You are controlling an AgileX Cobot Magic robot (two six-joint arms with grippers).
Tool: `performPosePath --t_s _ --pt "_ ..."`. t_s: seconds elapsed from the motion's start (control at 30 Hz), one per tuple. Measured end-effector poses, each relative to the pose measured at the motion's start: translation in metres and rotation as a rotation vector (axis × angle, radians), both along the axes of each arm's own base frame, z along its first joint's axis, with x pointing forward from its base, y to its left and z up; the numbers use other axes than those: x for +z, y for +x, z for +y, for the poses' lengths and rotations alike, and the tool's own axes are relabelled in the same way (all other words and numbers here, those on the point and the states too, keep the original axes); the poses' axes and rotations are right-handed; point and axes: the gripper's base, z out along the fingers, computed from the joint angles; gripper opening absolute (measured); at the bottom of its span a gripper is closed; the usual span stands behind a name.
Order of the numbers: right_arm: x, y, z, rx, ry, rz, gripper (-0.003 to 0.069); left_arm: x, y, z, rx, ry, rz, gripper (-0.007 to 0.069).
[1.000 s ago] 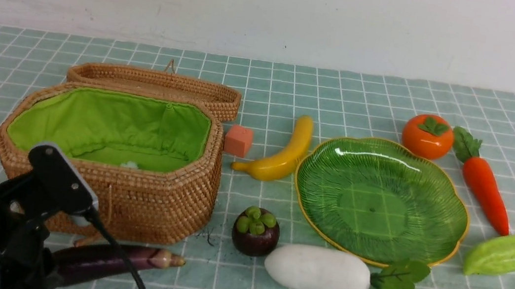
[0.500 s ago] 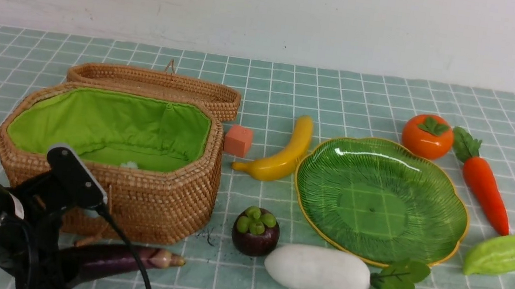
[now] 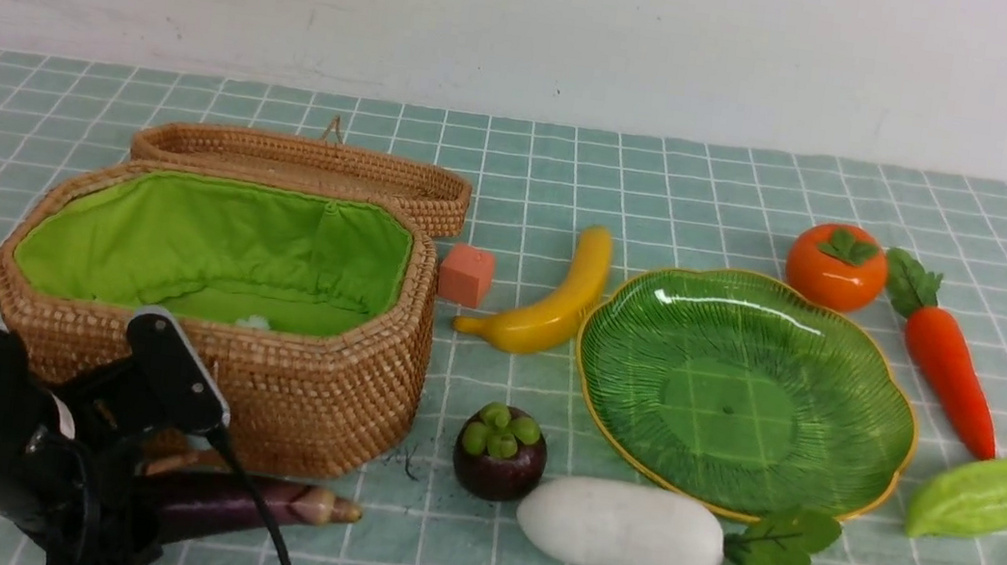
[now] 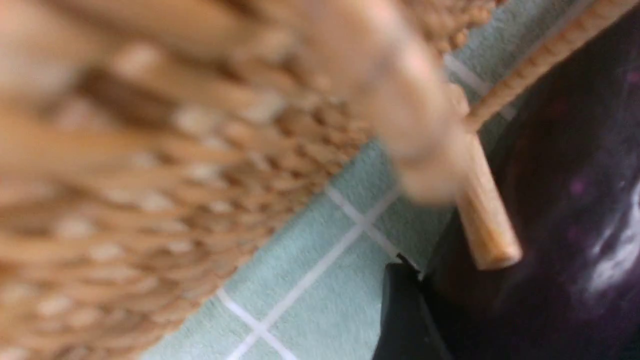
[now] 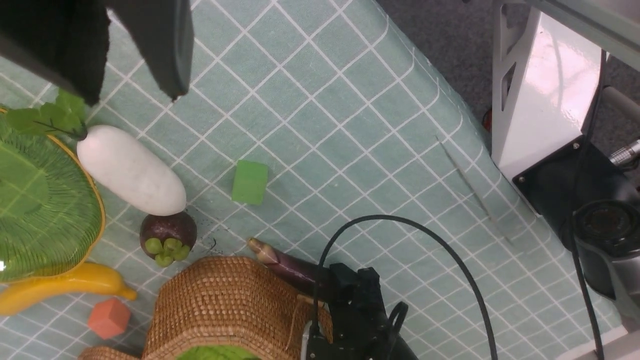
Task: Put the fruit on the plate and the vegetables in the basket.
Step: Use the left arm to grab an eggplant and put it into the left basket
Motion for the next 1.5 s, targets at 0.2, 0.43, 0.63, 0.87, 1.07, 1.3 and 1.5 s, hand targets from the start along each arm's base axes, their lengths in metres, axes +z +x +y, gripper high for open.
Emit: performPosePath --t_s 0.2,0.43,0.63,0.87,1.07,1.3,1.5 --pt "0.0 0.0 0.0 0.007 -0.008 -0.01 0.0196 0.02 -0.028 0.005 -0.083 0.055 0.137 0.0417" --pt "0.0 0.0 0.0 0.023 -0.018 -0.027 0.02 0.085 -0.064 0.009 -0.091 -0.006 -0.023 0.0417" --pt "0.017 0.007 0.003 -0.029 0.142 -0.154 0.02 0.178 -0.062 0.011 -0.066 -0.047 -0.394 0.0417" --pt "0.029 0.012 0.003 -0.074 0.24 -0.236 0.0203 0.191 -0.004 0.005 -0.063 0.021 -0.425 0.0417" --pt "0.027 0.009 0.005 -0.043 0.239 -0.202 0.0207 0.159 0.051 0.002 -0.061 0.128 -0.317 0.0416" --pt "0.024 0.007 0.006 -0.02 0.225 -0.174 0.0211 0.151 0.062 0.004 0.014 0.135 -0.32 0.0611" --pt "0.025 0.007 0.006 -0.025 0.227 -0.18 0.0211 0.16 0.049 0.001 0.164 -0.026 -0.271 0.0639"
